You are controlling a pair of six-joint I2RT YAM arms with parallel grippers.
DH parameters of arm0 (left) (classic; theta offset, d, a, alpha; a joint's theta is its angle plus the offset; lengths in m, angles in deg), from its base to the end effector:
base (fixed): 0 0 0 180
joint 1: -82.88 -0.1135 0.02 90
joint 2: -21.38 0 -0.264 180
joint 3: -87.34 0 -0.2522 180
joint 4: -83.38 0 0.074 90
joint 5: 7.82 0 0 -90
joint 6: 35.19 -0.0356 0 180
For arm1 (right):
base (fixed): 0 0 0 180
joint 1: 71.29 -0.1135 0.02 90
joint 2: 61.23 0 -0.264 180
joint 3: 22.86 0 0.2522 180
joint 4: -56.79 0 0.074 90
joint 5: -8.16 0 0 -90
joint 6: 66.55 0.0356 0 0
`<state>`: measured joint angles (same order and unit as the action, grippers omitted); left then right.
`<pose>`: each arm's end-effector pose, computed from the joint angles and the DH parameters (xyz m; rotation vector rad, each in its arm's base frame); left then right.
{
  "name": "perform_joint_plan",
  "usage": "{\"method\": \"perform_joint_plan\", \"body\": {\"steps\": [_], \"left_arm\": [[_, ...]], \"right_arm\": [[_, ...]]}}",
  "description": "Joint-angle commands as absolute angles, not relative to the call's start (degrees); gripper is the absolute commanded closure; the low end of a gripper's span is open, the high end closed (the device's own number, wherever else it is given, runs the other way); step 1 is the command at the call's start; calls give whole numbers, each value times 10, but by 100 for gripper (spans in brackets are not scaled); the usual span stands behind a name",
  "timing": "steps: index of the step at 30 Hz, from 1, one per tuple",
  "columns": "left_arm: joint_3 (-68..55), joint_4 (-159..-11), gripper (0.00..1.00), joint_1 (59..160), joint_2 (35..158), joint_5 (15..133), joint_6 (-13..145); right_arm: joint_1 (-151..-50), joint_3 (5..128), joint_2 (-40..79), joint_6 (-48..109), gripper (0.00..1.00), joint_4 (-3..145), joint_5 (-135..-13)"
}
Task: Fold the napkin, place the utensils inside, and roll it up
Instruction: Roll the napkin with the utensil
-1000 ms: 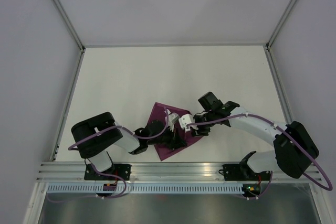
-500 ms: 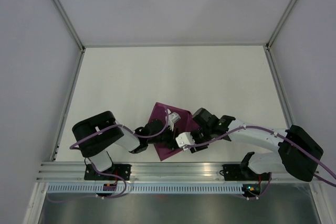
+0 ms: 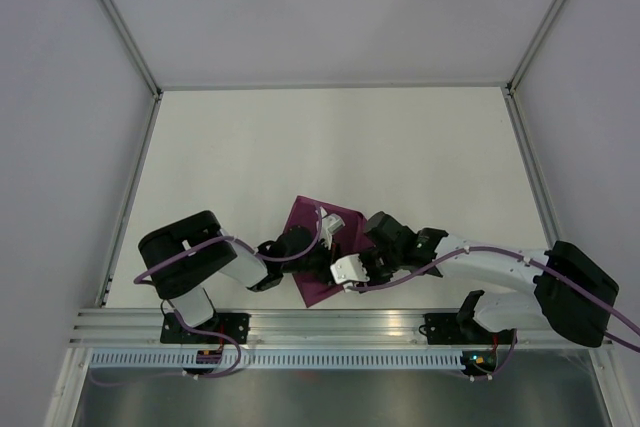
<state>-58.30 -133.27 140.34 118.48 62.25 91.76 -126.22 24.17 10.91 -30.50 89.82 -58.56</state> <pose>0.1321 -0.2296 0.1040 0.6516 2.1986 -1.3155 0.1170 0.1912 0.1671 -2.1547 1.3566 0.5298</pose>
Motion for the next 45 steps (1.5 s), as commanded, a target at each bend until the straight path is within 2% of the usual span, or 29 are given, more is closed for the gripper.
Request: {"method": "perform_joint_plan", "body": {"steps": [1, 11, 19, 22, 25, 26, 28, 29, 32, 33, 36, 42, 45], "left_arm": [[-602, -1187, 98, 1405, 1222, 622, 911], [-599, -1185, 98, 1405, 1224, 623, 914], [-597, -1178, 98, 1403, 1220, 619, 910], [-596, -1172, 98, 1402, 1212, 617, 908], [-596, -1168, 98, 1398, 1204, 612, 904], [-596, -1165, 98, 1398, 1201, 611, 903], [-595, -1159, 94, 1393, 1194, 606, 900], [-596, -1156, 92, 1391, 1190, 606, 900], [-600, -1149, 78, 1386, 1167, 609, 898], [-601, -1142, 70, 1383, 1158, 612, 897], [-598, -1105, 59, 1377, 1114, 634, 894], [-581, -1009, 46, 1345, 1016, 725, 911], [-578, -955, 44, 1309, 974, 772, 936]], "right_arm": [[-1268, 246, 93, -296, 50, 878, -599], [-1294, 235, 123, -301, 50, 873, -612], [-1298, 235, 151, -301, 57, 865, -637], [-1297, 242, 168, -302, 65, 876, -648], [-1297, 245, 179, -302, 82, 879, -654], [-1298, 246, 181, -301, 83, 880, -654], [-1298, 253, 186, -299, 87, 886, -653], [-1297, 255, 194, -298, 92, 893, -653], [-1297, 273, 216, -292, 98, 912, -648], [-1297, 277, 223, -290, 99, 917, -646], [-1298, 298, 245, -284, 100, 937, -641], [-1296, 323, 283, -260, 100, 945, -646], [-1289, 334, 300, -256, 100, 949, -644]]}}
